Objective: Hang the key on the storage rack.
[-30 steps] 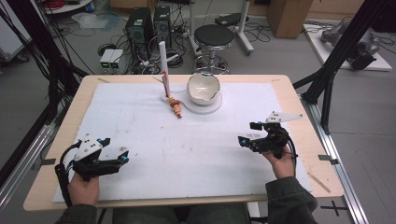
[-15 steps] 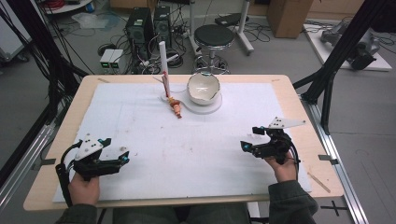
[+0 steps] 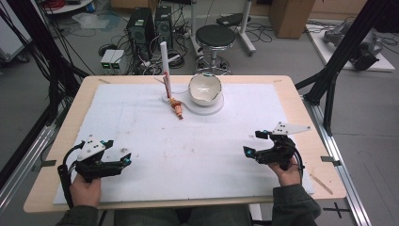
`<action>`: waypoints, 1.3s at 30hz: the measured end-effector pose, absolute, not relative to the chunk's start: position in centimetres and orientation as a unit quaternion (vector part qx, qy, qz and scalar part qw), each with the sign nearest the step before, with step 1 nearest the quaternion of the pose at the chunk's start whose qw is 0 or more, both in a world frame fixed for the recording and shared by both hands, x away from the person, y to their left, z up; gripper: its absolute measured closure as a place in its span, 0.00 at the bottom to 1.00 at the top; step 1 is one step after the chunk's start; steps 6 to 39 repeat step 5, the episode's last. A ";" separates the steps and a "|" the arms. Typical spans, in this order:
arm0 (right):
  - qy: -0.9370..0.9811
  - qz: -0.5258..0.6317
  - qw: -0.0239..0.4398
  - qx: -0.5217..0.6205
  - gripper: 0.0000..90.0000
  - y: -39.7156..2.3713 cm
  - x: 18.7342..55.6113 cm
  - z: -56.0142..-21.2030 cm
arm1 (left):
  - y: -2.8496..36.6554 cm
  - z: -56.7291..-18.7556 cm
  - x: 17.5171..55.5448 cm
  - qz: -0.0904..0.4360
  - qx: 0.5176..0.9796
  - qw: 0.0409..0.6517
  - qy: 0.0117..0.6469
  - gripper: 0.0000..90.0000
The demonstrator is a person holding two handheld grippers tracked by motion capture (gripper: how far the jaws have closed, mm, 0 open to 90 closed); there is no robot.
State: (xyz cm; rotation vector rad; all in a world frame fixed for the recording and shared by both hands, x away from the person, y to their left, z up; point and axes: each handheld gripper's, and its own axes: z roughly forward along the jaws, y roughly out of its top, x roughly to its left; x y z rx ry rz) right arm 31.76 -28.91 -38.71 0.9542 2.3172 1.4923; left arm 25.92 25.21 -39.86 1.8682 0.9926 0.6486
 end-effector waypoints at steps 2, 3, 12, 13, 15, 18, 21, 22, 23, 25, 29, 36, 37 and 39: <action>0.789 0.509 0.115 0.325 0.13 -29.0 31.7 -38.7 | 25.2 -39.9 25.9 0.262 0.754 0.448 0.402 0.22; 0.789 0.508 0.118 0.325 0.13 -29.0 31.6 -38.7 | 25.2 -39.9 26.0 0.262 0.754 0.448 0.402 0.22; 0.787 0.512 0.115 0.326 0.13 -29.0 31.6 -38.8 | 25.2 -39.9 26.0 0.262 0.756 0.446 0.401 0.22; 0.787 0.512 0.115 0.326 0.13 -29.0 31.6 -38.8 | 25.2 -39.9 26.0 0.262 0.756 0.446 0.401 0.22; 0.787 0.512 0.115 0.326 0.13 -29.0 31.6 -38.8 | 25.2 -39.9 26.0 0.262 0.756 0.446 0.401 0.22; 0.787 0.512 0.115 0.326 0.13 -29.0 31.6 -38.8 | 25.2 -39.9 26.0 0.262 0.756 0.446 0.401 0.22; 0.787 0.512 0.115 0.326 0.13 -29.0 31.6 -38.8 | 25.2 -39.9 26.0 0.262 0.756 0.446 0.401 0.22; 0.787 0.512 0.115 0.326 0.13 -29.0 31.6 -38.8 | 25.2 -39.9 26.0 0.262 0.756 0.446 0.401 0.22; 0.787 0.512 0.115 0.326 0.13 -29.0 31.6 -38.8 | 25.2 -39.9 26.0 0.262 0.756 0.446 0.401 0.22; 0.787 0.512 0.115 0.326 0.13 -29.0 31.6 -38.8 | 25.2 -39.9 26.0 0.262 0.756 0.446 0.401 0.22; 0.787 0.512 0.115 0.326 0.13 -29.0 31.6 -38.8 | 25.2 -39.9 26.0 0.262 0.756 0.446 0.401 0.22; 0.787 0.512 0.115 0.326 0.13 -29.0 31.6 -38.8 | 25.2 -39.9 26.0 0.262 0.756 0.446 0.401 0.22; 0.787 0.512 0.115 0.326 0.13 -29.0 31.6 -38.8 | 25.2 -39.9 26.0 0.262 0.756 0.446 0.401 0.22; 0.787 0.512 0.115 0.326 0.13 -29.0 31.6 -38.8 | 25.2 -39.9 26.0 0.262 0.756 0.446 0.401 0.22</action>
